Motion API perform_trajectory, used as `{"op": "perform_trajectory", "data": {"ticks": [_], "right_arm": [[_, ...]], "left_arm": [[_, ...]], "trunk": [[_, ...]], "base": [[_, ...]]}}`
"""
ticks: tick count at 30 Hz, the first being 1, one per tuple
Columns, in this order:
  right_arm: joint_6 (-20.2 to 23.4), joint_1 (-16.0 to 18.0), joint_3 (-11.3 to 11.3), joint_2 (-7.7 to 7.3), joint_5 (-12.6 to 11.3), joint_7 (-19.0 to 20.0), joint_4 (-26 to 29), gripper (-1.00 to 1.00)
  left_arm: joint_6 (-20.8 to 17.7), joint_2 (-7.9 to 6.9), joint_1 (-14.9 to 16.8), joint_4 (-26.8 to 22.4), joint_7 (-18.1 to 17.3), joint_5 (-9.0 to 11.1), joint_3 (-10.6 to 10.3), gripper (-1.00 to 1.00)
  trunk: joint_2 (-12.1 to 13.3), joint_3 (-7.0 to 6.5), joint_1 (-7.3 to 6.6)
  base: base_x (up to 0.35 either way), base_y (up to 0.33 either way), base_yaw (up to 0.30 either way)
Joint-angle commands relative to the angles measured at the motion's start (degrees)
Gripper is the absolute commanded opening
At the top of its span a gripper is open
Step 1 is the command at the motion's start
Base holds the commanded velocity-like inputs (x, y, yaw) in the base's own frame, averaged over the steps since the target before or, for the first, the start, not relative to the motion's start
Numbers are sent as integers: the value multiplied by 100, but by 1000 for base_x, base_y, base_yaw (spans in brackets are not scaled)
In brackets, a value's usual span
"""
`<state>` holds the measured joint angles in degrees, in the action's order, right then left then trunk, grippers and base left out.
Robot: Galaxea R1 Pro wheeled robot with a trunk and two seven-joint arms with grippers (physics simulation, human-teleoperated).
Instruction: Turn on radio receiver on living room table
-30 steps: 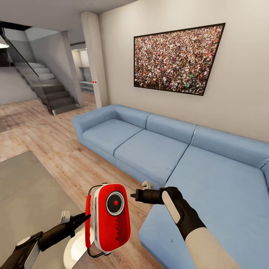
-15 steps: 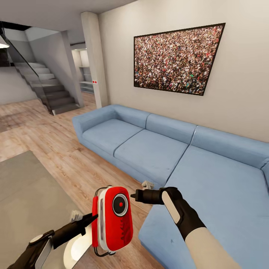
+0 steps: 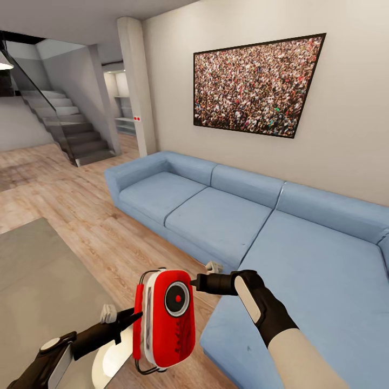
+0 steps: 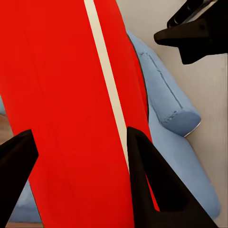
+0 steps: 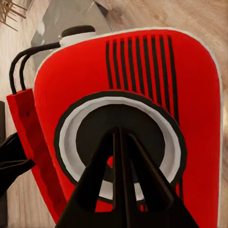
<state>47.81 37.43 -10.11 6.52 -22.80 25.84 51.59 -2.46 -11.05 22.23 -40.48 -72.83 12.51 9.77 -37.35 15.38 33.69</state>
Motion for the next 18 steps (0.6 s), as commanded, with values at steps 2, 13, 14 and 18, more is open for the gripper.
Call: {"op": "perform_trajectory", "data": {"ticks": [2, 13, 14, 18], "right_arm": [[0, 1, 0, -1, -3, 0, 0, -100], [0, 1, 9, -45, -28, 0, -8, -100], [0, 1, 9, -45, -32, 0, -8, -100], [-2, 1, 9, -45, -47, 0, -17, -100]], "left_arm": [[15, -12, 1, -4, -46, 6, 7, -100], [-3, -8, 1, -4, -127, -3, 46, -100], [-8, -6, 1, -4, -124, -3, 54, -100], [-43, -2, 1, -4, -105, -9, 73, -100]], "trunk": [[0, 0, 0], [0, 0, 0], [0, 0, 0], [0, 0, 0]], "base": [[0, 0, 0], [0, 0, 0], [0, 0, 0], [0, 0, 0]]}}
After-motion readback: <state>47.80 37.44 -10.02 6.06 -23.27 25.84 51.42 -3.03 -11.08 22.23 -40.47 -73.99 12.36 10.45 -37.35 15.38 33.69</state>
